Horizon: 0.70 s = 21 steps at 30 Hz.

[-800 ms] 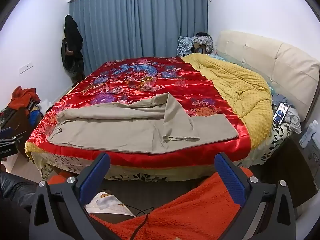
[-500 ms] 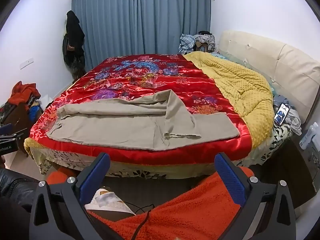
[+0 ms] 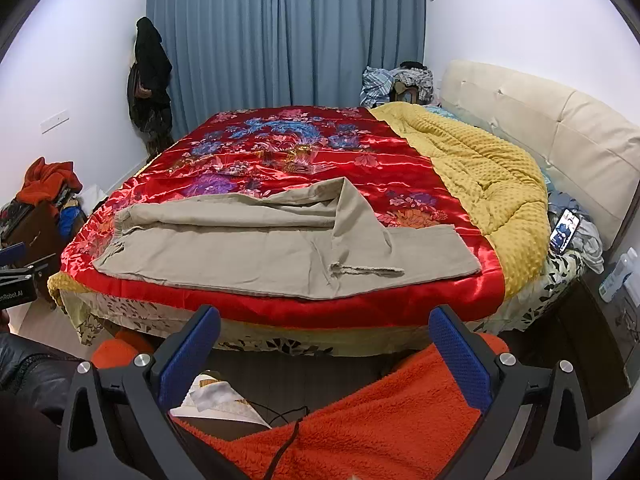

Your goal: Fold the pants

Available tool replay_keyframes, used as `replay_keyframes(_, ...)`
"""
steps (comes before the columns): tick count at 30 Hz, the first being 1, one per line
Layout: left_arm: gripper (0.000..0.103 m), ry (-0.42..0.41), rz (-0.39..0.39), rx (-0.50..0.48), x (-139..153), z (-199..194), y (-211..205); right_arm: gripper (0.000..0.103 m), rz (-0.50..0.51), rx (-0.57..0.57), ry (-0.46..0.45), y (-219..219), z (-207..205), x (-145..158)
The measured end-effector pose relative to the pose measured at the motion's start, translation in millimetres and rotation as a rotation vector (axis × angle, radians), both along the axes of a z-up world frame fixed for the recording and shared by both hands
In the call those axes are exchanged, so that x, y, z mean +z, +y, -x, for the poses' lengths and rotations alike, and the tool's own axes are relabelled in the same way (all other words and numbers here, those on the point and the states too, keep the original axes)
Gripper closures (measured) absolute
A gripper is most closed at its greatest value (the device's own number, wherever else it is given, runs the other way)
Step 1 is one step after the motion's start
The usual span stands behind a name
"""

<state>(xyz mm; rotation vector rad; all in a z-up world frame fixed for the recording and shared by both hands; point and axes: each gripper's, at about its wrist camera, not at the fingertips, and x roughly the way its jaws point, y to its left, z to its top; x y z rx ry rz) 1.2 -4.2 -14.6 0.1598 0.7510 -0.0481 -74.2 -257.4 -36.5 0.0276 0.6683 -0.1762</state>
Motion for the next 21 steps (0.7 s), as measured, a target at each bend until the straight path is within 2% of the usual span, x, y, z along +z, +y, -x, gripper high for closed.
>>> replay_keyframes(21, 0.001, 0.001, -0.003, 0.001, 0.1, 0.3, -0.5, 0.000, -0.005, 0.003, 0.018, -0.7, -2.8, -4.5)
